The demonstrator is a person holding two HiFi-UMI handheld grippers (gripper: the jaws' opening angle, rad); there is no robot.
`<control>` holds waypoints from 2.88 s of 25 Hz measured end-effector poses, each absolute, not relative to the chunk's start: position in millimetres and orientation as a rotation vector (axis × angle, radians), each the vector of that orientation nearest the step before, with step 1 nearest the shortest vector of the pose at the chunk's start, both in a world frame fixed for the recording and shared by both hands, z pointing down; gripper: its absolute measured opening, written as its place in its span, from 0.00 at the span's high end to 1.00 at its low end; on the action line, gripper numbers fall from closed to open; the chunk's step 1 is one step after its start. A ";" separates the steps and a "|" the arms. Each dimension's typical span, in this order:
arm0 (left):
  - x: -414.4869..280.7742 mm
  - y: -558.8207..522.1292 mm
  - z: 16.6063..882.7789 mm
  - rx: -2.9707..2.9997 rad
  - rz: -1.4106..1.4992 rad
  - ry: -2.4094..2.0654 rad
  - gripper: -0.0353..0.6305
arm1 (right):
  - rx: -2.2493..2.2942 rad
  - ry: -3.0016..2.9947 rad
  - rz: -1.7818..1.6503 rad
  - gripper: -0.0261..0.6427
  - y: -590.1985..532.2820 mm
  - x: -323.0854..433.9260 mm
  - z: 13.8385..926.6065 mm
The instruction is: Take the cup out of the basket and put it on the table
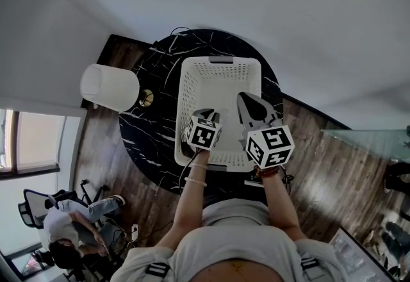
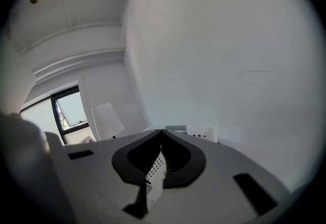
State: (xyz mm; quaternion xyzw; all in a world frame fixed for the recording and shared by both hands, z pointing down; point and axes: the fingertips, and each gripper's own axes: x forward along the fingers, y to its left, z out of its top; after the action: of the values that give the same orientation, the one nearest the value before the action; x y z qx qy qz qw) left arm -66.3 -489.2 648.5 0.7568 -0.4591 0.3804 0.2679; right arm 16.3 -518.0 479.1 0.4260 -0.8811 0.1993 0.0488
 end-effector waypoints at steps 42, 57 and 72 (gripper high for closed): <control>-60.5 -475.3 559.7 2.178 0.664 -1.296 0.88 | 1.341 -2.674 0.553 0.95 -491.3 15.7 466.6; -72.0 -461.7 532.4 2.206 0.555 -1.316 0.88 | 1.347 -2.674 0.526 0.95 -482.2 9.6 461.4; -81.5 -449.9 490.2 2.256 0.383 -1.329 0.88 | 1.359 -2.664 0.507 0.95 -476.0 7.1 459.9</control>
State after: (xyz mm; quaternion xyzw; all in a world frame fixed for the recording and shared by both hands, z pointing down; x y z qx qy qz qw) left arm -81.5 -449.9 490.2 0.8266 -0.4867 0.1402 0.2452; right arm 7.1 -476.0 459.9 0.4473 -0.8770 0.1669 0.0539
